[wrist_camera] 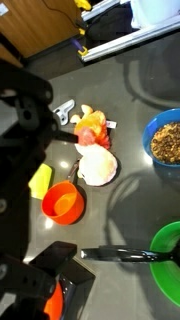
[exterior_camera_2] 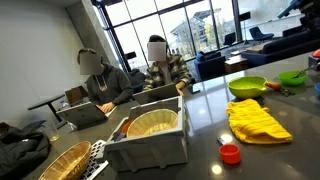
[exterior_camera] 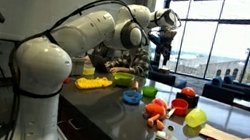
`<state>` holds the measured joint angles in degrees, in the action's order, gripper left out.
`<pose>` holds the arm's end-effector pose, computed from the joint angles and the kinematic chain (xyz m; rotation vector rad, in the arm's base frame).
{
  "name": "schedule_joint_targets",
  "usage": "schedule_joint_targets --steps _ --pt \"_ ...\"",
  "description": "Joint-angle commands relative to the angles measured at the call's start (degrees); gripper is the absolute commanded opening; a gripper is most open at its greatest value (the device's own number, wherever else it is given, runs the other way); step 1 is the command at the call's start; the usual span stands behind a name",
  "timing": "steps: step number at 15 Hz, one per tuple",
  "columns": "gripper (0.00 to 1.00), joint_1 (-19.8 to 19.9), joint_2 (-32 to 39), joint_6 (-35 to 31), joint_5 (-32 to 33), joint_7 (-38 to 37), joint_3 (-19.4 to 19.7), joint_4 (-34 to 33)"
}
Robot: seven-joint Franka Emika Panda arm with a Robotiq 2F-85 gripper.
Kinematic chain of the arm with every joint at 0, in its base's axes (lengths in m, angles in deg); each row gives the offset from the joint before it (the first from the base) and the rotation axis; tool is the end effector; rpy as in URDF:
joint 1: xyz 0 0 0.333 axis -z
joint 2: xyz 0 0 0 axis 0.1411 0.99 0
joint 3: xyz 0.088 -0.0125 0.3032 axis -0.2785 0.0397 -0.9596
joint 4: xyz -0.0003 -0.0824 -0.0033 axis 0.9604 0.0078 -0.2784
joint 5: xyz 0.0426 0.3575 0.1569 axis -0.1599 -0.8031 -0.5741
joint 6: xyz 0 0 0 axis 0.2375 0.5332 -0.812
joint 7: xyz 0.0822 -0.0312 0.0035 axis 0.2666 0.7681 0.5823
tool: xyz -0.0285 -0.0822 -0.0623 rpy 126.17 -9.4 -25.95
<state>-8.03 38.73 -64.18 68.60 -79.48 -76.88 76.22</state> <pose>0.7071 -0.0383 0.4954 1.9128 -2.0551 -0.1640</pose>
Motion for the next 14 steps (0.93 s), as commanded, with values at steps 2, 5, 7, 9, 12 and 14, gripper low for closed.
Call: schedule_joint_targets --steps 2,5,7,9,12,14 --pt "1.0 -3.0 -1.3 -1.6 1.0 11.1 0.5 0.7" --pt "0.69 -4.3 -0.7 -2.3 1.1 14.4 0.9 1.0" --pt "0.53 -5.0 -0.4 -2.4 0.9 15.2 0.8 1.4" --pt "0.37 -5.6 0.1 -2.7 1.0 15.7 0.9 1.6" --pt "0.75 -6.5 1.6 -2.7 3.2 13.3 2.0 1.5" --pt "0.86 -7.5 3.8 -3.0 6.5 9.5 3.9 1.6"
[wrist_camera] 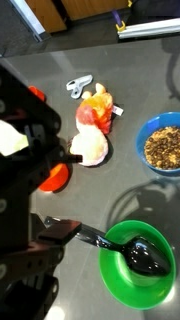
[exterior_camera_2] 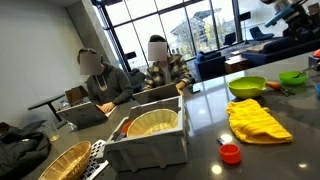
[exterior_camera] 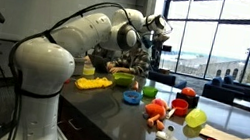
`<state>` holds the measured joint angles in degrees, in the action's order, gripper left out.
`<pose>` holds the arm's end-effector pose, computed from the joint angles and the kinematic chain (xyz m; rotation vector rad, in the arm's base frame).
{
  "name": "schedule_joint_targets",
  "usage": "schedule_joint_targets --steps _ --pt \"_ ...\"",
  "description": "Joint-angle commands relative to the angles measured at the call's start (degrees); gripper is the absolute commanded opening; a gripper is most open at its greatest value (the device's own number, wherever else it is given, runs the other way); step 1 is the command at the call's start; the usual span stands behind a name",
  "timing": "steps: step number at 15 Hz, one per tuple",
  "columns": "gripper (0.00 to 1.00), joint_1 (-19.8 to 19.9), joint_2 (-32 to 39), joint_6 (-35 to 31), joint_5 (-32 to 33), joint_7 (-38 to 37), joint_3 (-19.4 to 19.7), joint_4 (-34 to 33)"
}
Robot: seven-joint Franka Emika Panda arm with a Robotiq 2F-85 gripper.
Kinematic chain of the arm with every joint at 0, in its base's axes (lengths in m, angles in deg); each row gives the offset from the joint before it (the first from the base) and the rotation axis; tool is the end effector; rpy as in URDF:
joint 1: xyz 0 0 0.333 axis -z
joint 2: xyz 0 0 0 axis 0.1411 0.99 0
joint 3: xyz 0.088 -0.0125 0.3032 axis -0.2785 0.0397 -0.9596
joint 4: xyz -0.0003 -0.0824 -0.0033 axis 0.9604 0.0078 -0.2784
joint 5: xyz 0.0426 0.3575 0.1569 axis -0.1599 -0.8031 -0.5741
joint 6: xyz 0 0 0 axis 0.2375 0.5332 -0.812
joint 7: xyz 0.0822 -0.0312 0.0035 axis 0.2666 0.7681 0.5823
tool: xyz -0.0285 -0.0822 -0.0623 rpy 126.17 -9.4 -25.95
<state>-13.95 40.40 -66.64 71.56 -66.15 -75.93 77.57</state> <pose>0.7183 0.0236 0.4693 2.1724 -1.7044 -0.1441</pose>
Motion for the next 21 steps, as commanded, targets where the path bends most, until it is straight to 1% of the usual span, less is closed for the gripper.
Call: schedule_joint_targets --steps 1,2,4,6,7,8,9,12,15,16,17,18,19,21 --pt "0.91 -1.0 3.0 -0.4 4.3 -5.5 3.4 0.5" --pt "0.99 0.1 4.1 0.6 4.6 -7.0 3.7 0.9" --pt "1.0 1.9 6.2 1.7 5.2 -9.9 4.5 1.9" --pt "1.0 4.4 7.5 4.7 3.1 -11.9 3.7 3.8" --pt "1.0 6.9 10.7 7.5 0.0 -9.0 2.4 -1.3" --pt "1.0 8.4 11.7 8.2 -1.9 -9.0 1.6 -1.6" --pt "1.0 9.6 9.1 7.0 -3.7 -9.2 0.2 3.0" --pt "1.0 13.6 8.4 7.4 -9.5 -8.5 -2.6 2.2" --pt "1.0 16.1 6.2 7.6 -14.3 -7.4 -5.2 -0.1" --pt "1.0 16.7 5.4 7.8 -15.8 -7.0 -6.1 -1.4" --pt "1.0 17.0 5.9 8.9 -17.6 -6.7 -6.6 -5.3" --pt "1.0 17.2 1.8 6.7 -18.8 -6.0 -7.4 -1.1" --pt "1.0 17.4 0.4 6.7 -20.0 -5.6 -8.1 -1.9" --pt "1.0 16.6 -2.6 5.1 -21.6 -4.4 -9.2 -1.9"
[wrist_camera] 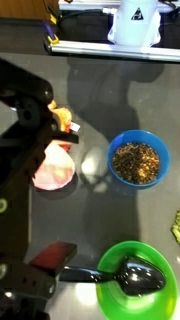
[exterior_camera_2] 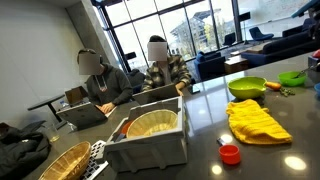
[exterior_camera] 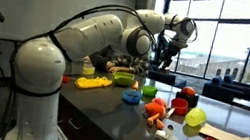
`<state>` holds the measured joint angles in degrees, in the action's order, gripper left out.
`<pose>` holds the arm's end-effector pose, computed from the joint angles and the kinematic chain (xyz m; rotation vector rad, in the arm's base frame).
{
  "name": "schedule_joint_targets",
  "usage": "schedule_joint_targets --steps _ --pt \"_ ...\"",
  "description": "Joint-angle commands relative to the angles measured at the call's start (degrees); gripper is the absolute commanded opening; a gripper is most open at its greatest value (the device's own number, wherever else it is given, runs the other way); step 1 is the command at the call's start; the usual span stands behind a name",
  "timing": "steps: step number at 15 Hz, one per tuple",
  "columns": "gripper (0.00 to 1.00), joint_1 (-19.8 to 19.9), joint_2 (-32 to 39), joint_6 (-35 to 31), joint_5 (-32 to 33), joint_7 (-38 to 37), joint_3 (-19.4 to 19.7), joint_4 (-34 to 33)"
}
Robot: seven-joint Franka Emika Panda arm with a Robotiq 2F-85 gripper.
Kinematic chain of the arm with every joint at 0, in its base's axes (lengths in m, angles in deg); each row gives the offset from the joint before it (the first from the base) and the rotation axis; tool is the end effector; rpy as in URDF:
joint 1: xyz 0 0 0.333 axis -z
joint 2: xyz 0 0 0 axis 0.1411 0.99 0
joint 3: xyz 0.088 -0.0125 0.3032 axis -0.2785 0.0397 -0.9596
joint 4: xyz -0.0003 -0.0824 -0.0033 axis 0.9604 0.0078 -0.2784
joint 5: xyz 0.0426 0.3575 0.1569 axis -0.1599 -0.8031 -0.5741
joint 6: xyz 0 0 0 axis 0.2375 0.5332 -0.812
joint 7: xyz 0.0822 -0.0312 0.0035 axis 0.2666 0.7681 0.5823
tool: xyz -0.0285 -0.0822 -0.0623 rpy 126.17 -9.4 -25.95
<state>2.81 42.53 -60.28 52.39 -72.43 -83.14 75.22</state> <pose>0.7005 -0.1034 0.4527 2.1555 -2.0397 -0.6884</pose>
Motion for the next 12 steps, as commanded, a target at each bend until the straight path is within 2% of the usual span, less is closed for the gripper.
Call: schedule_joint_targets --steps 1,3,5,6,7,12 --pt "1.0 -0.5 -5.9 -2.3 -3.1 2.9 -2.6 0.5" --pt "1.0 -1.9 -7.4 -4.9 -3.9 5.7 -3.6 0.8" --pt "1.0 -4.4 -8.7 -5.6 -1.3 6.1 -1.9 2.0" --pt "1.0 -2.9 -7.5 -4.6 -2.5 4.7 -2.9 0.6" --pt "1.0 -3.7 -9.0 -5.7 -2.4 5.1 -2.4 3.0" --pt "1.0 -4.5 -8.6 -6.8 -2.4 4.2 -2.2 3.7"
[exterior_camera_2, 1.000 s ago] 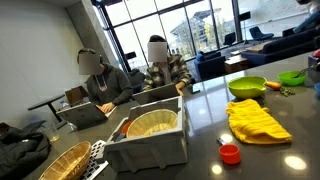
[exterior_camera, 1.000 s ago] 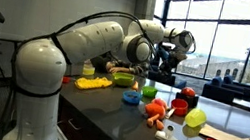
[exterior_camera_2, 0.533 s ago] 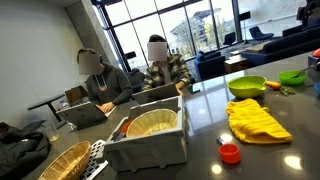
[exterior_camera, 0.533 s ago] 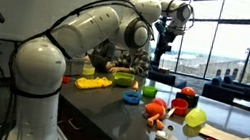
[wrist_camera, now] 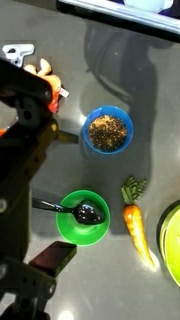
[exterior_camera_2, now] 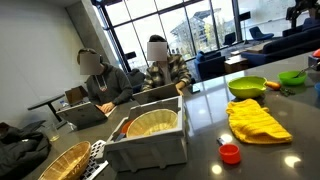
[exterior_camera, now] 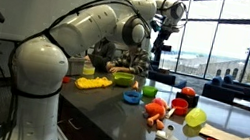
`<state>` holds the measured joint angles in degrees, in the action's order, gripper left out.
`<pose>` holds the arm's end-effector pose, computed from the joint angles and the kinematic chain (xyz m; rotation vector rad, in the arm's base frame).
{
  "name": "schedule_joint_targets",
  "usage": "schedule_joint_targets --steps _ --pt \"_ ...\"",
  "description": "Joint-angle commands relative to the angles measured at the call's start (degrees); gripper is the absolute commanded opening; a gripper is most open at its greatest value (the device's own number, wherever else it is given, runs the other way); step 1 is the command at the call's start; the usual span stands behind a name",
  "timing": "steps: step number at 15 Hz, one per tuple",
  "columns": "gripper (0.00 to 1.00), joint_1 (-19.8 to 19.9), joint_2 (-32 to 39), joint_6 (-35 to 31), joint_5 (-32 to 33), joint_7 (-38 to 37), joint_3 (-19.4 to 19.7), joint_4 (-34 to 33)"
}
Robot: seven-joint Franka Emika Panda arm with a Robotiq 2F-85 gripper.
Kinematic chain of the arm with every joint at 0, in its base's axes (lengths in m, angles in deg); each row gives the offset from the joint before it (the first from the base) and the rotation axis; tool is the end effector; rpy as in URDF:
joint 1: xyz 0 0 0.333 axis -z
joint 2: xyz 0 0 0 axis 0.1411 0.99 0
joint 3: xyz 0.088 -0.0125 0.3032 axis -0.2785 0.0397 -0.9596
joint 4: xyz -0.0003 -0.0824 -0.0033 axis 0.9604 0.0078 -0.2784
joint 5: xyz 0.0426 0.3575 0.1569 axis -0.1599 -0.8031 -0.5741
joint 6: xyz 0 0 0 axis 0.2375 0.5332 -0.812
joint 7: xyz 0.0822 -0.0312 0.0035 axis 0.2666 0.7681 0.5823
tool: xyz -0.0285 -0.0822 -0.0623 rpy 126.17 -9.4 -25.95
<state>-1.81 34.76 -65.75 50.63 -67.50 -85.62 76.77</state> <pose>0.6983 -0.0296 0.5443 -2.4115 1.8423 0.4938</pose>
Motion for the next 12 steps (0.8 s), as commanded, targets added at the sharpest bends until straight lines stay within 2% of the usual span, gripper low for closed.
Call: schedule_joint_targets --steps 1,2,12 --pt "1.0 0.1 0.7 -1.0 -0.6 -1.6 0.5 1.0" --pt "1.0 -0.3 3.3 -0.1 -0.5 -2.9 0.6 -2.0" --pt "1.0 -2.3 13.3 -0.4 -1.3 -7.4 -0.1 -1.4"
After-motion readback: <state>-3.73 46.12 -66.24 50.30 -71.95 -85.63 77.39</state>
